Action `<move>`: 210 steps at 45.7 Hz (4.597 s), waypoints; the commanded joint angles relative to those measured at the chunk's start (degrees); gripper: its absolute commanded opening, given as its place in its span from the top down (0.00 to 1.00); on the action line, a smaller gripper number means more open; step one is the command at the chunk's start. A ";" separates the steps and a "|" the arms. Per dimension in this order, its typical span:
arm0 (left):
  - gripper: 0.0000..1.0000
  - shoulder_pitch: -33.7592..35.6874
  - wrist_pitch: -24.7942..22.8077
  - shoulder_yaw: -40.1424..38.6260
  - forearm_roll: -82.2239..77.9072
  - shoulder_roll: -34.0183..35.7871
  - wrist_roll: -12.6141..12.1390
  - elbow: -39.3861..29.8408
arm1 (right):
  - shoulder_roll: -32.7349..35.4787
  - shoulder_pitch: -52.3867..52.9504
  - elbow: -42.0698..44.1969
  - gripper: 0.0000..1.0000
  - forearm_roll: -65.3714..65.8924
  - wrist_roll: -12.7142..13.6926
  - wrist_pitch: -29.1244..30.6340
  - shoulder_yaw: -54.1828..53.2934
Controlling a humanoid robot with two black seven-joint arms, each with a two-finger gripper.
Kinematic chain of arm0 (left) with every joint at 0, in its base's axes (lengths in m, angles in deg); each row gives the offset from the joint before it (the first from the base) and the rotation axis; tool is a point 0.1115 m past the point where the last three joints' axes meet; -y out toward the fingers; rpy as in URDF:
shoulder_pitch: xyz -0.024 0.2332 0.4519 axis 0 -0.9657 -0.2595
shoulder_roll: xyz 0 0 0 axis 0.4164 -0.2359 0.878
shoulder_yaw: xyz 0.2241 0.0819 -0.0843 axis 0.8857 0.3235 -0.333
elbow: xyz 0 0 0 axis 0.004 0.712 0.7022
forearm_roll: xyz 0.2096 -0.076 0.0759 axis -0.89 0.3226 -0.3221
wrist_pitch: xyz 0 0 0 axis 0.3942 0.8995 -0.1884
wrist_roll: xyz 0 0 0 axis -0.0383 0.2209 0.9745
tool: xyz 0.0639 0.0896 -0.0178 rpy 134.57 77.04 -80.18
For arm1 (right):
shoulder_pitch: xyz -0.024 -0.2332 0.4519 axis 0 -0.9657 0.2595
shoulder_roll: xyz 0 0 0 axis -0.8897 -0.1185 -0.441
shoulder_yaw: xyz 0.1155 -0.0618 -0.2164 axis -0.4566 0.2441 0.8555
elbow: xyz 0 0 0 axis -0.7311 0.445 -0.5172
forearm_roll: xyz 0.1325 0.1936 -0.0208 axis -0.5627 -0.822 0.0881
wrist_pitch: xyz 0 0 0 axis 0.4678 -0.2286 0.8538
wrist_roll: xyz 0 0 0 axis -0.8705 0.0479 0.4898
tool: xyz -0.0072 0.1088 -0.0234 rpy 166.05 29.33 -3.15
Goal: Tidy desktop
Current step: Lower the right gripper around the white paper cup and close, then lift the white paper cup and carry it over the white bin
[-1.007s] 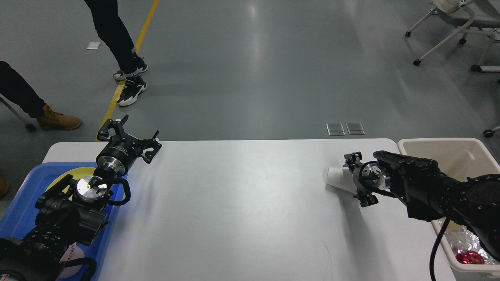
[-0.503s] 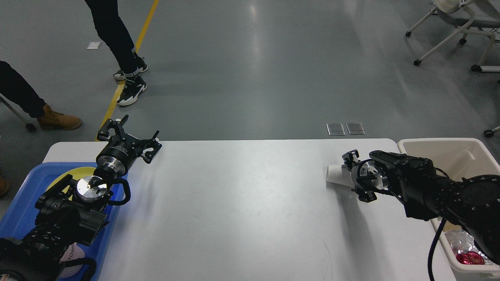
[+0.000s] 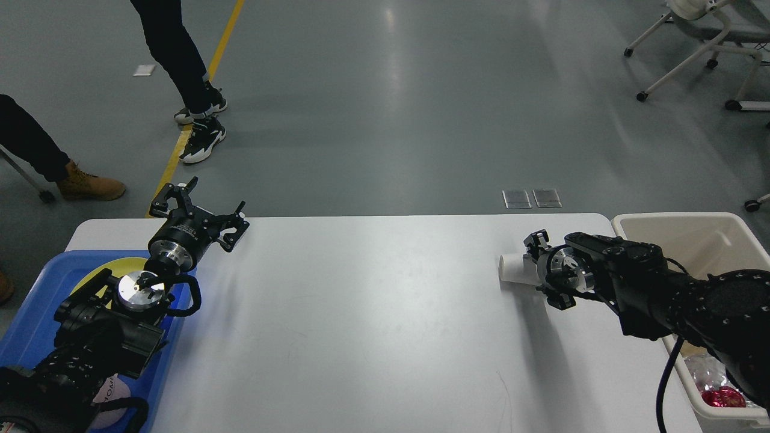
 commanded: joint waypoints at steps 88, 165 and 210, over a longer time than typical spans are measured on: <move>0.04 0.00 0.00 0.00 0.00 0.00 0.00 0.00 | 6.46 -0.28 -7.13 0.00 5.71 0.27 0.90 -0.17; 0.04 0.00 0.00 0.00 0.00 0.00 0.00 0.00 | 6.89 2.53 -11.61 0.66 13.35 0.53 4.23 0.62; 0.04 0.00 0.00 0.00 0.00 0.00 0.00 0.00 | 37.05 59.04 -33.68 0.94 14.32 1.06 55.37 39.11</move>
